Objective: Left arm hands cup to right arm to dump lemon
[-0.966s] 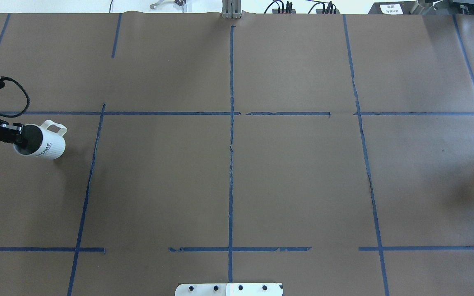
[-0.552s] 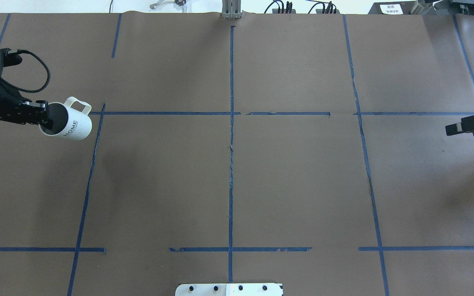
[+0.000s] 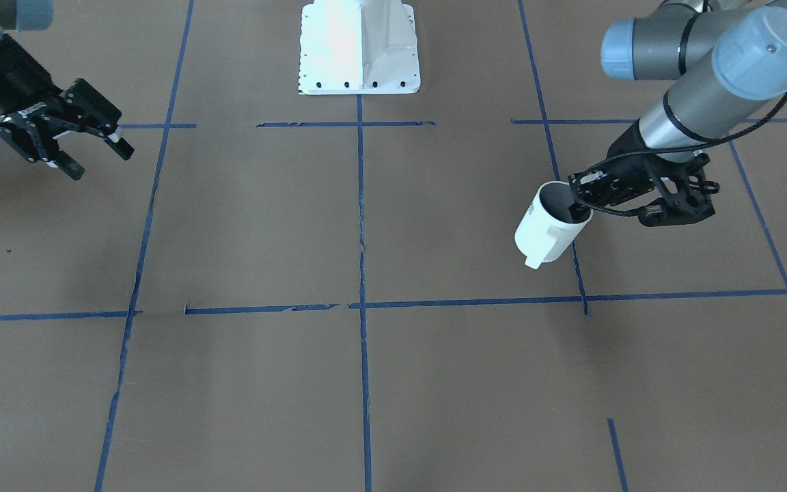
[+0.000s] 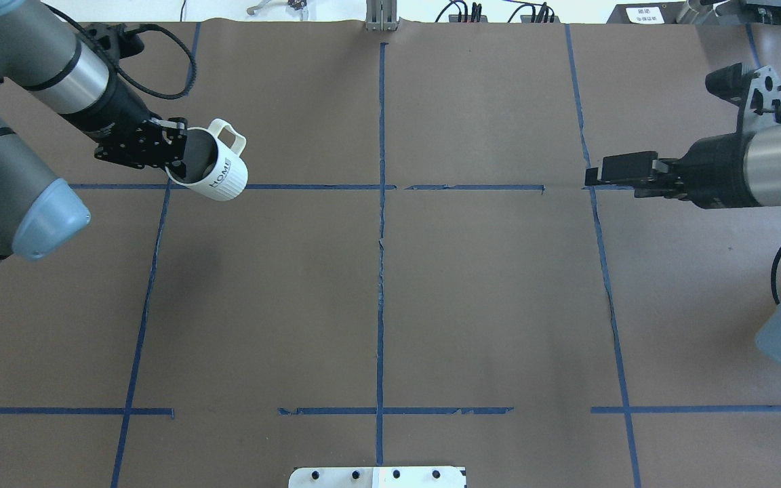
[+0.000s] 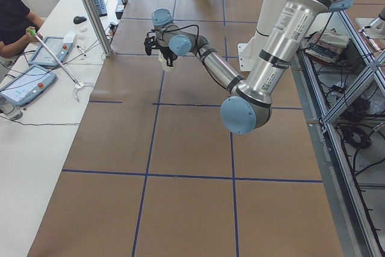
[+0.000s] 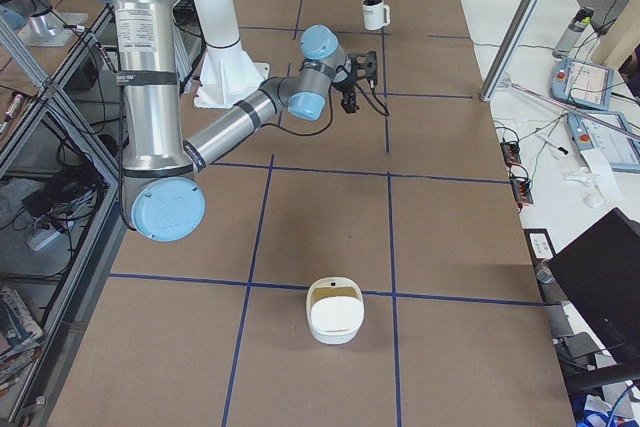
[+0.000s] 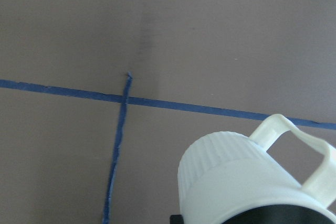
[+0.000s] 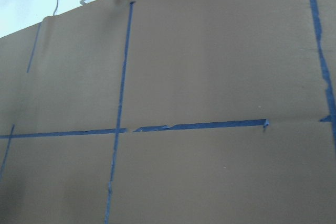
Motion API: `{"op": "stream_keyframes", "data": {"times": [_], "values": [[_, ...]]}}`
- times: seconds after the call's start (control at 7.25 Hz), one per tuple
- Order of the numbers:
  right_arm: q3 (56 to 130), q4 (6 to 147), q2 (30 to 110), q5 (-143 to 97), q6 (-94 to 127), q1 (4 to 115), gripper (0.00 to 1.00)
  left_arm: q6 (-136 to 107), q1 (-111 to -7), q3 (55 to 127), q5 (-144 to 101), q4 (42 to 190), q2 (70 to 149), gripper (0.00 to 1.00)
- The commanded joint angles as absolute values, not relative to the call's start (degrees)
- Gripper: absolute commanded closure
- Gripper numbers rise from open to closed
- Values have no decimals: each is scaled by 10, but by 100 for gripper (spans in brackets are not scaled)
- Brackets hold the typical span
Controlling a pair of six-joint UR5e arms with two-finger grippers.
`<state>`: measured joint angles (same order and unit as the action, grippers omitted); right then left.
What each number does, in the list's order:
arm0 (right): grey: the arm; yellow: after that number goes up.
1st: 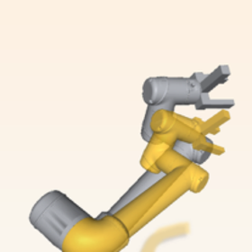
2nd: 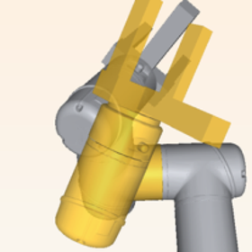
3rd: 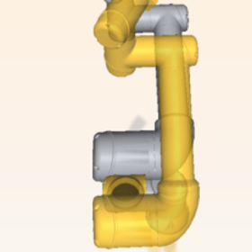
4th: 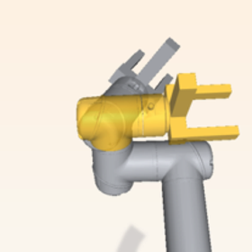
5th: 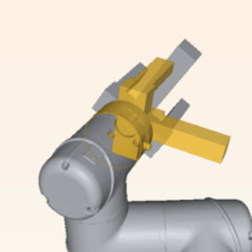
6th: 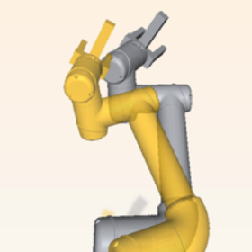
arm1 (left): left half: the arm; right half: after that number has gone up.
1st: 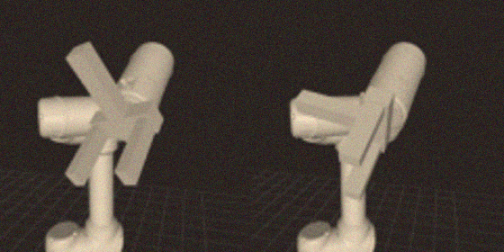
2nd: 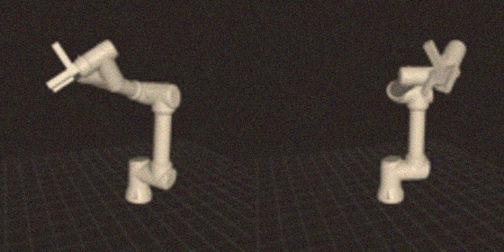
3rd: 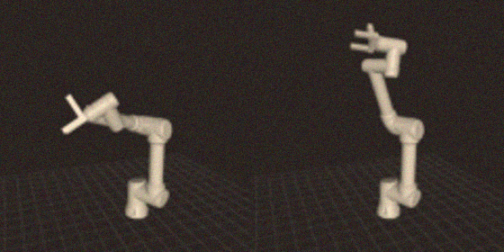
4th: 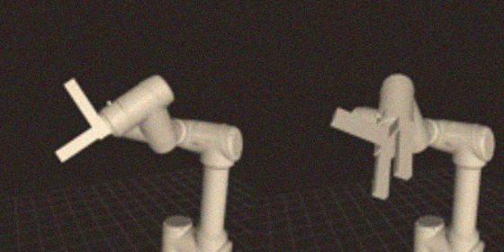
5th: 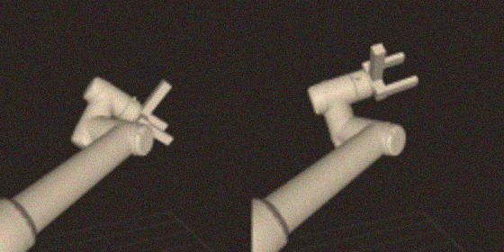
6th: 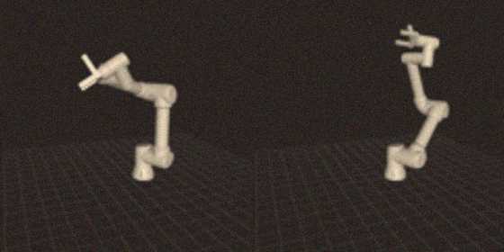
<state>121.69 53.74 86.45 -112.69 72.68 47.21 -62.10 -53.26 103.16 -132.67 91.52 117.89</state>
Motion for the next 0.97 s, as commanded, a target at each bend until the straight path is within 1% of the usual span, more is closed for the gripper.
{"op": "stream_keyframes", "data": {"times": [0.0,0.14,0.28,0.41,0.55,0.83], "values": [[1258,538,849,-924,735,356,0,-702,-506,1001,-1318,890,1254,100],[1259,538,842,-739,733,250,0,-738,-506,975,-1318,854,1302,100],[1258,538,834,-576,731,154,0,-764,-505,962,-1315,845,1319,100],[1252,539,804,-477,731,82,0,-806,-503,940,-1311,845,1341,100],[1241,539,776,-444,730,65,1,-829,-503,918,-1310,843,1362,100],[1235,543,773,-437,695,56,1,-834,-503,916,-1311,843,1368,100]]}}
